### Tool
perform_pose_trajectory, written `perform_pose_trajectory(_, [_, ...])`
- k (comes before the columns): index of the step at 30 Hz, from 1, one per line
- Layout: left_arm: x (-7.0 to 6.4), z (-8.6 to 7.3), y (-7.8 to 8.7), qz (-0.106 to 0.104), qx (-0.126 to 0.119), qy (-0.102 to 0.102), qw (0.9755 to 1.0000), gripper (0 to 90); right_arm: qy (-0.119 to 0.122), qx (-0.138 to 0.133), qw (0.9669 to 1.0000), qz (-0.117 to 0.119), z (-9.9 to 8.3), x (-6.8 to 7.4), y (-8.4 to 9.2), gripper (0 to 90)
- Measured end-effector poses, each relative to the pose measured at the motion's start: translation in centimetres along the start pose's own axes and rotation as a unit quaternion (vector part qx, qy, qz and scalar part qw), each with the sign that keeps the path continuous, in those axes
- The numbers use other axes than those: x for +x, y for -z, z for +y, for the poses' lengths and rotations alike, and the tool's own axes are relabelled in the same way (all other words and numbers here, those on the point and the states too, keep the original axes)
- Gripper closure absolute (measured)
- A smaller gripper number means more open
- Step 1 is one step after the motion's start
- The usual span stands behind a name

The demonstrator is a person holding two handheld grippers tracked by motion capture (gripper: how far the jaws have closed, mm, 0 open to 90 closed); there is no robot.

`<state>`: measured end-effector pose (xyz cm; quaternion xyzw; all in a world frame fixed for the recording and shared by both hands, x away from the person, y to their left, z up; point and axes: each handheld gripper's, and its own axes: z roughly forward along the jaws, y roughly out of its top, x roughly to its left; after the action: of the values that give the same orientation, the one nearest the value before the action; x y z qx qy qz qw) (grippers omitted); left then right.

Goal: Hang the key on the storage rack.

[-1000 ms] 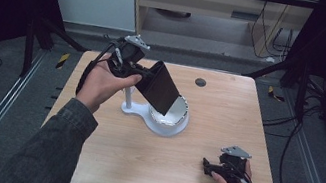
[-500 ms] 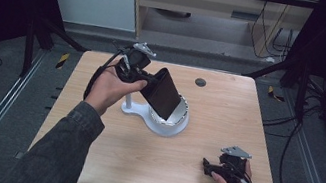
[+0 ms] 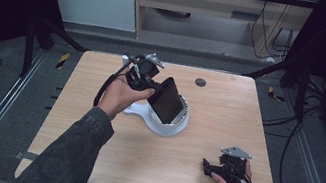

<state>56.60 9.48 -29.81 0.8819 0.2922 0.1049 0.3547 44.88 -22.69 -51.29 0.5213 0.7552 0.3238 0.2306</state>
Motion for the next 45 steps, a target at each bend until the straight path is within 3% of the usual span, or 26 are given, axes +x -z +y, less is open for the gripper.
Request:
perform_pose_trajectory(20, [0.2, -0.1, -0.8, -0.009, -0.002, 0.007, 0.9999, 80.9, -0.001, 0.001, 1.0, 0.004, -0.1, 0.1, 0.1, 2.0])
perform_pose_trajectory(25, [0.3, -0.1, -0.3, -0.025, -0.015, 0.011, 0.9995, 80.9, 0.0, 0.004, 1.0, 0.001, 0.2, 0.1, -0.2, 0.3])
perform_pose_trajectory(45, [0.1, 0.0, -1.2, -0.02, -0.006, 0.009, 0.9997, 80.7, 0.001, 0.003, 1.0, 0.006, -0.1, 0.1, 0.0, 0.5])
